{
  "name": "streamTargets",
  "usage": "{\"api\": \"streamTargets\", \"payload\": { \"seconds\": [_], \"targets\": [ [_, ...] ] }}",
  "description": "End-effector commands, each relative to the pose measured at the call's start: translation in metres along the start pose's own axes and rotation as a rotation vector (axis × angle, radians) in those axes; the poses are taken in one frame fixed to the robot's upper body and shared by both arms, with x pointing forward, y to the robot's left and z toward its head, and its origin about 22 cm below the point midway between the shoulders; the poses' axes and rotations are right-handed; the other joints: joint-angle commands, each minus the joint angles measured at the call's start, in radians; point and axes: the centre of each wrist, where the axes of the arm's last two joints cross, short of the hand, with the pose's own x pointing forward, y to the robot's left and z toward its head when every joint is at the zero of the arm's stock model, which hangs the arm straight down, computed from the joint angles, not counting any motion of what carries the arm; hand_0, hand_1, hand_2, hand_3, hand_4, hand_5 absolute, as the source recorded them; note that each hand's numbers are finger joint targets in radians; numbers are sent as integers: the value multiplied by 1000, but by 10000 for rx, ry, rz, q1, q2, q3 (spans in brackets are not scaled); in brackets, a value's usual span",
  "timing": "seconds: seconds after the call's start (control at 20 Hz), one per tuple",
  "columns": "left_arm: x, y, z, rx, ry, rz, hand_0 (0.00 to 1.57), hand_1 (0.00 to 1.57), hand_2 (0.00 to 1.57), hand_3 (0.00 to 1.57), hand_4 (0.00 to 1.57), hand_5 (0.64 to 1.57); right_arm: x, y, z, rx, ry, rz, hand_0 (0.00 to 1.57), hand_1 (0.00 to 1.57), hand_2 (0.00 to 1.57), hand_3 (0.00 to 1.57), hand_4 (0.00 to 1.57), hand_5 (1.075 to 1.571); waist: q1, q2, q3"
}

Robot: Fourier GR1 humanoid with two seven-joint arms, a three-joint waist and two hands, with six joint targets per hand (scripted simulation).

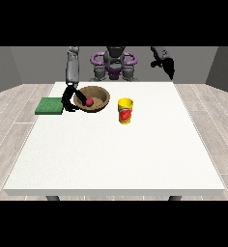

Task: Pick the cup and pour the ball into the bowl, then pick the bowl and place it on the pad

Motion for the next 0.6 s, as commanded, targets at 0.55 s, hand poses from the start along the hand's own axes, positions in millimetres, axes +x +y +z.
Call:
{"api": "streamTargets", "payload": {
  "seconds": [0.55],
  "targets": [
    [-48,56,58,1240,1900,192,0,0,0,0,1003,1418,50,-55,-31,570,1783,472,1571,1571,1571,677,788,1570,-1554,-1587,163]
  ]
}}
